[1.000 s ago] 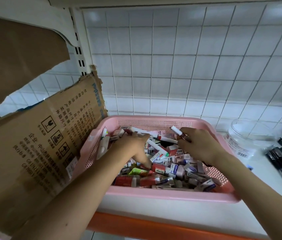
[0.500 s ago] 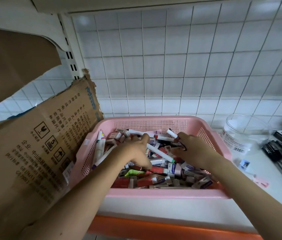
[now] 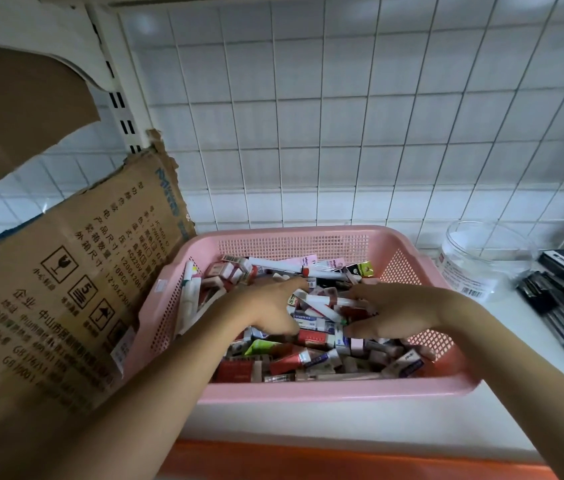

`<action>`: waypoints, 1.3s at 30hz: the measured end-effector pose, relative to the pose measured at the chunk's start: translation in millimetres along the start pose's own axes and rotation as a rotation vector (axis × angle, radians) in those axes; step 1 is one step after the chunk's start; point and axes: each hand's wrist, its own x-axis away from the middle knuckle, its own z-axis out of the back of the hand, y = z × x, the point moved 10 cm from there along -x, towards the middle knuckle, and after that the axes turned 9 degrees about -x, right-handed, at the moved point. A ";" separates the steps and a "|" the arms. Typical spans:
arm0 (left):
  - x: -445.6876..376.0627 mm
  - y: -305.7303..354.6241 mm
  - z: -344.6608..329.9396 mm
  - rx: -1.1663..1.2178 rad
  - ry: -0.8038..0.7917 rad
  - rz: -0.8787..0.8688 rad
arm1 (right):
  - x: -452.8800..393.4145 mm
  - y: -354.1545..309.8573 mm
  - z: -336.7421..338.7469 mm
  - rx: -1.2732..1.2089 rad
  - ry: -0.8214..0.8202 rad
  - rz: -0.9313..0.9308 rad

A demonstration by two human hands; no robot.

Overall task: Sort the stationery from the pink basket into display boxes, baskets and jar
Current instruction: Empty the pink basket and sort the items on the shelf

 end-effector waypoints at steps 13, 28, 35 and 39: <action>9.3 -17.6 33.3 0.049 0.283 -0.002 | -15.2 -9.5 -10.7 0.169 0.061 -0.070; 62.8 -33.1 44.1 0.430 0.535 -0.053 | -9.7 -15.3 10.3 -0.072 0.251 0.066; 56.1 -33.6 30.0 0.571 0.531 -0.053 | -22.1 -24.0 -6.5 0.075 0.241 0.019; 60.2 -35.7 36.0 0.610 0.582 -0.028 | -11.9 -27.0 6.4 0.119 0.381 0.056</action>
